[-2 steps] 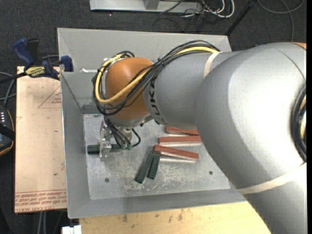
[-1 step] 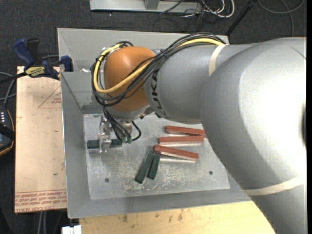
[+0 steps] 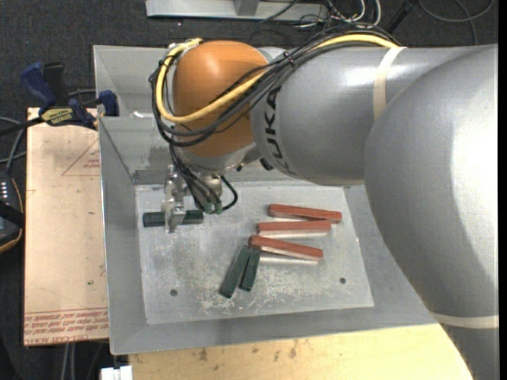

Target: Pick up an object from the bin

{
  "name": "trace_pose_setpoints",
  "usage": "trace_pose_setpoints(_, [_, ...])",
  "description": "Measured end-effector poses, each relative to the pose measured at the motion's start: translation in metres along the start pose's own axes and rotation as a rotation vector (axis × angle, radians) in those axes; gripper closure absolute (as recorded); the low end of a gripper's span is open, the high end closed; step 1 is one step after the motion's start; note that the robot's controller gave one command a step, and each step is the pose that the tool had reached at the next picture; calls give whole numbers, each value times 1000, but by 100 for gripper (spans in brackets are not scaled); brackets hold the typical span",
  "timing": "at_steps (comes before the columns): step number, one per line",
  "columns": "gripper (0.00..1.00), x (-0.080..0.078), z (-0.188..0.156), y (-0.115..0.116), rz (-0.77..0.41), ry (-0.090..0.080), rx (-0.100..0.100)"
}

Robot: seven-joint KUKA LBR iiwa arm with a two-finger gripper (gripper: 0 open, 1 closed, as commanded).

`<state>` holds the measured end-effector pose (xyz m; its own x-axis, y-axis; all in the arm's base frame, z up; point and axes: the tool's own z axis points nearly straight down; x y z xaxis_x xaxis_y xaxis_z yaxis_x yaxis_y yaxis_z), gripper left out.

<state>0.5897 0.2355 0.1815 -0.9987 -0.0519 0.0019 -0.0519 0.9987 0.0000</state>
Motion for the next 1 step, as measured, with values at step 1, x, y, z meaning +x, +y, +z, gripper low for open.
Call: trace_pose_setpoints(1, [100,1,-56,-5,-26,-8,-2])
